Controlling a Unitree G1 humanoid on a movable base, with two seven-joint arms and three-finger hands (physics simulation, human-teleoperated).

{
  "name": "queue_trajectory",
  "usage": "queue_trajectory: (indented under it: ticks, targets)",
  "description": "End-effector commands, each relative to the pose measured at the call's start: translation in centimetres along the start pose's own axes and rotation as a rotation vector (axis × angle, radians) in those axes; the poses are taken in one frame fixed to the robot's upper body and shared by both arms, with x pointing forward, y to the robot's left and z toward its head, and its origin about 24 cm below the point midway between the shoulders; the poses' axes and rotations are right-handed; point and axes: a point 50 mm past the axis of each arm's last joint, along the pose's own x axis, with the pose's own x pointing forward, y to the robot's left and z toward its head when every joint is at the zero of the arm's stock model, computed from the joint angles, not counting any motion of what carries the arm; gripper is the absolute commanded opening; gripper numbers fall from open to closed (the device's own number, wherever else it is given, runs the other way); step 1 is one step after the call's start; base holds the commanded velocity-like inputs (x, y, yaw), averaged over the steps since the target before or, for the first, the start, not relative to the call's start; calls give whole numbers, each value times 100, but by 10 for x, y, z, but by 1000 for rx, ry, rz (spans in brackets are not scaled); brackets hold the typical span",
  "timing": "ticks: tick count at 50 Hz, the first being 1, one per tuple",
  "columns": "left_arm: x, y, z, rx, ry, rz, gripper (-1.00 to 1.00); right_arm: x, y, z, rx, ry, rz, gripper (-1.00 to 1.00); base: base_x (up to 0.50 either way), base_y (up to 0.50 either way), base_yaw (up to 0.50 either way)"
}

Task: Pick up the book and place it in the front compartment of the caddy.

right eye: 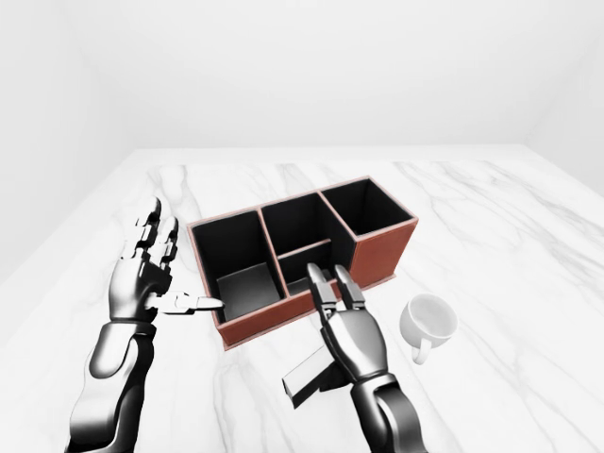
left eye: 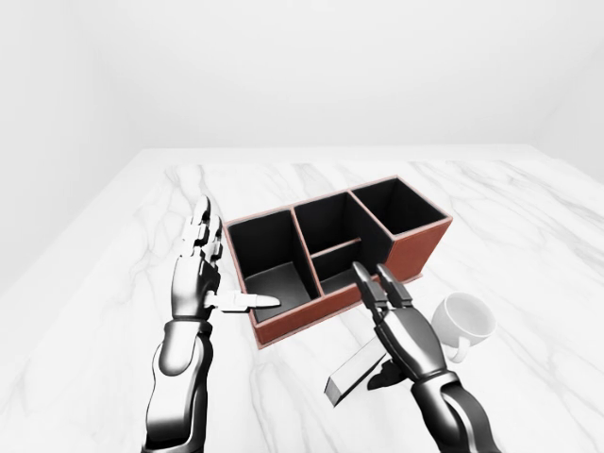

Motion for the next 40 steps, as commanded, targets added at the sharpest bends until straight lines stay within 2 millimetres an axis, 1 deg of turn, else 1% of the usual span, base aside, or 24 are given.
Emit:
queue_trajectory:
  ticks: [1,15,40]
  targets:
    - [0,-1,-1,2,4,-2,100,1,4,1,-13,-6,5,100,0,0,0]
    - [0,-1,-2,3,9,-1,100,2,8,3,-21,-17,10,100,0,0,0]
    - [-1,-2,-3,5,15,-5,100,1,20,3,-53,-23,27,100,0,0,0]
